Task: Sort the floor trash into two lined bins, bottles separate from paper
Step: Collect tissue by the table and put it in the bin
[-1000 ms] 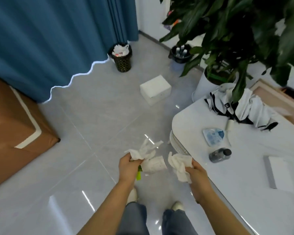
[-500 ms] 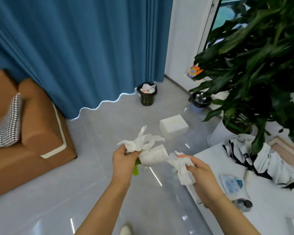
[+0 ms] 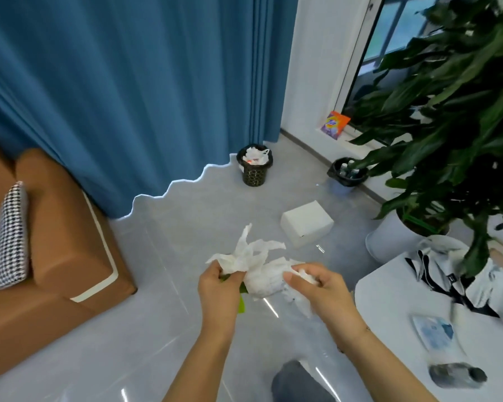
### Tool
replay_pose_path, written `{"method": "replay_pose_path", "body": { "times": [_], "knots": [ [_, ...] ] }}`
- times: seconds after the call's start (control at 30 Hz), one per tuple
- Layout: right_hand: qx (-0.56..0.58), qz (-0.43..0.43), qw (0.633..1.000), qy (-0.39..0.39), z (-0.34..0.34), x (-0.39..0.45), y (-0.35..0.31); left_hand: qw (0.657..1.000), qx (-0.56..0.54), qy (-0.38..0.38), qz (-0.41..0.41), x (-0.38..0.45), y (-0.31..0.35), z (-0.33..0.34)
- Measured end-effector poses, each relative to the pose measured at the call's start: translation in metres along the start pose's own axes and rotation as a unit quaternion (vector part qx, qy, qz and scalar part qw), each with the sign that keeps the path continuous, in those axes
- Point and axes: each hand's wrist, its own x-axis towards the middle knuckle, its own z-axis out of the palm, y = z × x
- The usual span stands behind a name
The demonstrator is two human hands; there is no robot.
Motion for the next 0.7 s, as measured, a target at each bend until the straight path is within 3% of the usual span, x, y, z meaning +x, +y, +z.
{"method": "replay_pose_path", "body": {
  "times": [0.37,0.7],
  "knots": [
    [0.069,0.052,0.995,0.057,0.022,0.201,-0.021,0.986,-0.113,-0.056,-0.114,0.198,0.032,0.037],
    [0.09,0.057,0.993,0.045,0.034,0.439,-0.095,0.983,-0.108,-0.05,-0.142,0.402,0.086,0.105]
  ]
}}
